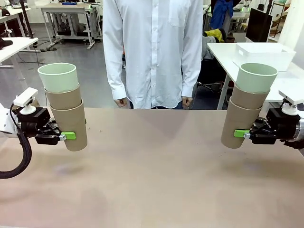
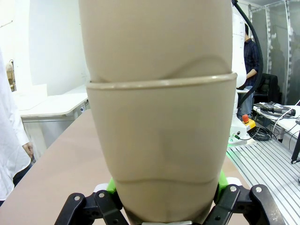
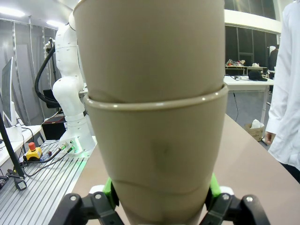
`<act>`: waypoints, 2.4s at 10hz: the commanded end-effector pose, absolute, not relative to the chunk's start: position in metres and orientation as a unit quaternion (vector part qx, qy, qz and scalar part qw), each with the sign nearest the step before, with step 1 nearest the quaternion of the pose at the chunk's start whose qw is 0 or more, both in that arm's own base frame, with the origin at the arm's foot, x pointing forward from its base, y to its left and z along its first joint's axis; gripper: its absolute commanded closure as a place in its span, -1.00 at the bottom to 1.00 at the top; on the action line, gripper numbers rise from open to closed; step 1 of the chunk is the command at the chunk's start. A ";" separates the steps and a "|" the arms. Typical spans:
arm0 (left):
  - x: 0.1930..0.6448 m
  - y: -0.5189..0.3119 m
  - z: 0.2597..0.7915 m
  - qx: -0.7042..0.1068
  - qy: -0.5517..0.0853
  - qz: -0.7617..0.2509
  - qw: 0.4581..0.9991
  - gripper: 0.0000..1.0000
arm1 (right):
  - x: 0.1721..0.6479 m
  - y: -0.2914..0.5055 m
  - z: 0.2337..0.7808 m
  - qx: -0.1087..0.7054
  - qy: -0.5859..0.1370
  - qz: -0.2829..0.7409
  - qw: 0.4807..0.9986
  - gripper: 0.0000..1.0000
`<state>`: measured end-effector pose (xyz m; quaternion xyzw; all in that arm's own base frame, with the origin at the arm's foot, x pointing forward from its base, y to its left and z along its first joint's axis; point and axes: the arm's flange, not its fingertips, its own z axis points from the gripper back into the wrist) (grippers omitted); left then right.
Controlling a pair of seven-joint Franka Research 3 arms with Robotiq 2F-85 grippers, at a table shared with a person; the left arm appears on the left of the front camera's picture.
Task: Stack the cups and store them in the basket.
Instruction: Place the stack of Reusable plastic cups into the Pantry Basket.
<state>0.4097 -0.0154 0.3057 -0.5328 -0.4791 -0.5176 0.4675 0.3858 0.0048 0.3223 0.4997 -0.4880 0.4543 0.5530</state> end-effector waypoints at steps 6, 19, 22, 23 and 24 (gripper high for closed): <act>0.410 -0.016 0.310 -0.536 -0.479 -0.517 0.465 -0.66 | 0.389 0.005 0.327 0.500 -0.491 0.457 0.547 -0.71; 0.410 -0.016 0.310 -0.536 -0.479 -0.517 0.465 -0.66 | 0.389 0.005 0.327 0.500 -0.491 0.457 0.547 -0.71; 0.410 -0.016 0.310 -0.536 -0.479 -0.517 0.465 -0.66 | 0.389 0.005 0.327 0.500 -0.491 0.457 0.547 -0.71; 0.410 -0.016 0.310 -0.536 -0.479 -0.517 0.465 -0.66 | 0.389 0.005 0.327 0.500 -0.491 0.457 0.547 -0.71; 0.410 -0.016 0.310 -0.536 -0.479 -0.517 0.465 -0.66 | 0.389 0.005 0.327 0.500 -0.491 0.457 0.547 -0.71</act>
